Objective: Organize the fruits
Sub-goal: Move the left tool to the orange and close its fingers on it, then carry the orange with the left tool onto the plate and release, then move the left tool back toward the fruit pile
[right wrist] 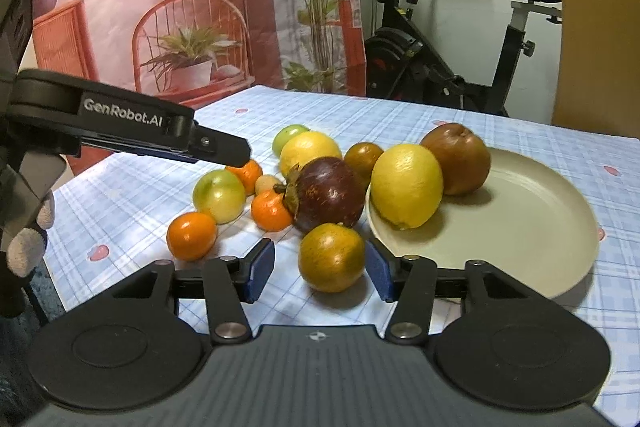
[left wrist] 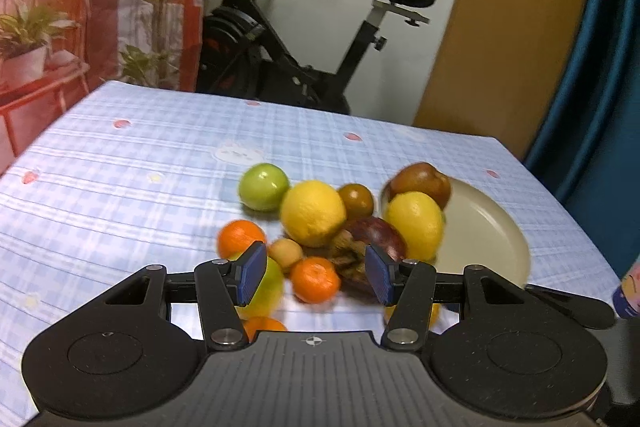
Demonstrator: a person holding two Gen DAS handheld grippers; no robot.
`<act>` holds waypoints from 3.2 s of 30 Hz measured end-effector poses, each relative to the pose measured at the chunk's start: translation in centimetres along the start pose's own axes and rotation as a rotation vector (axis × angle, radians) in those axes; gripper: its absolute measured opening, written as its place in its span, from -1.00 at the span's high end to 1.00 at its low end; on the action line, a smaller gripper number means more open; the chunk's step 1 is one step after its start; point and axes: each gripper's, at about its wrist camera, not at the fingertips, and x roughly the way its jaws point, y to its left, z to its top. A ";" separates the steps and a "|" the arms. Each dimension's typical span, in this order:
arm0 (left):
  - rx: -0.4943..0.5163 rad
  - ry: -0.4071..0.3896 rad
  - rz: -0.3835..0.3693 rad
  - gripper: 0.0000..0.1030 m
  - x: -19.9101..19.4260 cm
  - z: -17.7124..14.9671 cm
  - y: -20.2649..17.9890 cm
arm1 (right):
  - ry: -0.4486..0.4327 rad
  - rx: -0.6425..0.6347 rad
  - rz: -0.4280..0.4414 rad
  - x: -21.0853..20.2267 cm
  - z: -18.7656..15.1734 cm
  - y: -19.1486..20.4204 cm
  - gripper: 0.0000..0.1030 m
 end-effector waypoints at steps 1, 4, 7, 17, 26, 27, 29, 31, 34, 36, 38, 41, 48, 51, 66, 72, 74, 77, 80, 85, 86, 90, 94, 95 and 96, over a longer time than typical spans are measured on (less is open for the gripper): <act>0.006 0.005 -0.010 -0.11 0.1 -0.1 -0.2 | 0.005 0.001 0.001 0.2 -0.1 0.0 0.00; 0.017 0.024 -0.050 -0.10 0.7 -0.5 -0.7 | 0.002 0.002 0.000 0.6 -0.2 -0.2 0.01; 0.034 0.058 -0.087 -0.10 1.4 -0.9 -1.3 | 0.002 0.005 0.002 1.0 -0.3 -0.3 0.01; 0.002 0.144 -0.162 -0.09 3.5 -2.4 -1.6 | 0.025 -0.025 0.040 1.7 -0.5 0.0 0.12; -0.028 0.184 -0.210 -0.08 4.8 -2.9 -1.8 | 0.037 -0.006 0.045 2.0 -0.6 -0.3 0.12; -0.030 0.185 -0.212 -0.05 4.8 -2.9 -1.8 | 0.040 -0.005 0.045 2.1 -0.5 -0.3 0.12; -0.027 0.181 -0.221 0.09 4.9 -2.9 -1.9 | 0.042 -0.002 0.046 2.1 -0.5 -0.4 0.12; -0.020 0.177 -0.235 0.19 4.8 -2.9 -2.1 | 0.043 0.001 0.046 2.2 -0.5 -0.4 0.13; -0.010 0.176 -0.232 0.19 4.7 -3.0 -2.3 | 0.043 -0.004 0.042 2.2 -0.5 -0.2 0.13; -0.008 0.171 -0.232 0.19 4.5 -2.9 -2.3 | 0.041 -0.005 0.043 2.2 -0.5 -0.3 0.13; 0.011 0.150 -0.234 0.19 4.0 -2.7 -2.6 | 0.027 -0.008 0.041 2.0 -0.5 -0.2 0.14; 0.067 0.100 -0.243 0.19 3.4 -2.1 -3.5 | -0.020 -0.004 0.031 1.2 -0.3 -0.3 0.14; 0.176 0.056 -0.285 0.19 4.7 -0.1 -6.5 | -0.109 0.081 -0.049 -0.5 0.6 -2.0 0.14; 0.173 0.075 -0.289 0.19 6.1 0.3 -7.3 | -0.108 0.119 -0.072 -0.3 0.9 -3.2 0.14; 0.177 0.128 -0.268 0.12 9.4 0.1 -8.5 | -0.064 0.151 -0.123 1.5 0.9 -4.7 0.13; 0.184 0.137 -0.260 0.10 9.7 0.0 -8.7 | -0.049 0.162 -0.129 1.8 1.0 -4.9 0.13; 0.182 0.138 -0.257 0.09 9.9 -0.1 -8.8 | -0.039 0.166 -0.135 2.0 1.0 -4.9 0.13; 0.191 0.134 -0.247 0.10 9.9 -0.2 -9.0 | -0.026 0.169 -0.145 2.2 1.1 -4.9 0.13; 0.181 0.140 -0.247 0.08 9.9 -0.1 -9.0 | -0.018 0.169 -0.154 2.3 1.0 -4.8 0.13; 0.161 0.115 -0.229 -0.01 9.0 0.3 -8.4 | -0.030 0.160 -0.182 2.0 1.0 -4.7 -0.05; 0.158 0.106 -0.226 -0.09 8.7 0.4 -8.3 | -0.039 0.161 -0.187 1.9 1.0 -4.6 -0.15; 0.149 0.072 -0.220 -0.11 7.0 0.9 -7.5 | -0.089 0.132 -0.203 1.0 0.8 -4.0 -0.34; 0.122 0.031 -0.211 -0.11 4.7 1.4 -6.2 | -0.128 0.086 -0.209 0.1 0.6 -3.1 -0.35; 0.105 0.020 -0.208 -0.11 4.2 1.6 -5.7 | -0.139 0.084 -0.208 -0.1 0.6 -3.0 -0.35; 0.087 0.008 -0.203 -0.11 3.5 1.8 -5.1 | -0.148 0.083 -0.204 -0.3 0.6 -2.9 -0.35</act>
